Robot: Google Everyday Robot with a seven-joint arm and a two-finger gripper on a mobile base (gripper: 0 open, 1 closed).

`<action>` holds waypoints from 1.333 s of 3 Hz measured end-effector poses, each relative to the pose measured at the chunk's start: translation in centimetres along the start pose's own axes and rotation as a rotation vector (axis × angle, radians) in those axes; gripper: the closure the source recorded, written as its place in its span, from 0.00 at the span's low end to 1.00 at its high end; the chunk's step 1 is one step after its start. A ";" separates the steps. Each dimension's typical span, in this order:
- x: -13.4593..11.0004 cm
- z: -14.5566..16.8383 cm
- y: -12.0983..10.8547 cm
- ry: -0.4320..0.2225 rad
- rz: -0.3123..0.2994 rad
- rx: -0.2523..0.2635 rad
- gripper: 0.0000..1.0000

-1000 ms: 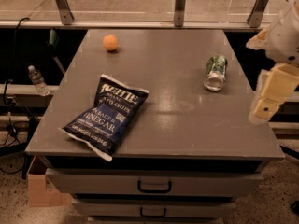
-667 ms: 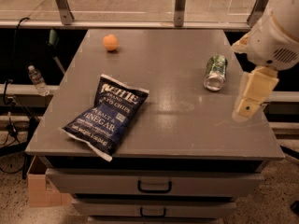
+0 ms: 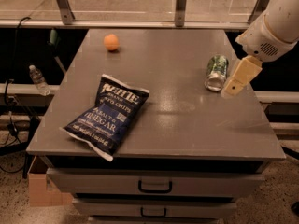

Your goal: Move green can near orange

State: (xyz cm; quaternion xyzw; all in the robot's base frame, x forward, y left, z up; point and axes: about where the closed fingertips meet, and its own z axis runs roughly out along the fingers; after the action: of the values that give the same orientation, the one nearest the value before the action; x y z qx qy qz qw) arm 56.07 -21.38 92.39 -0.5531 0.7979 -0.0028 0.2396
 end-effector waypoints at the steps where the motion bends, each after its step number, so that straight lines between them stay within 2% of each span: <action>1: 0.5 2.3 -3.9 -0.058 0.148 0.017 0.00; 2: 0.6 4.9 -6.1 -0.118 0.328 -0.008 0.00; 3: 0.8 6.5 -6.9 -0.129 0.502 -0.016 0.00; 4: 0.6 7.1 -6.8 -0.111 0.643 -0.008 0.00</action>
Offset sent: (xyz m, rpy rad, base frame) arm 0.1051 -0.0227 -0.0447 0.4018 0.1036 -0.4395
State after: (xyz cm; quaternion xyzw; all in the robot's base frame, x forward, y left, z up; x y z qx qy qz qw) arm 64.65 -22.71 87.69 -0.2731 0.9175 0.1061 0.2691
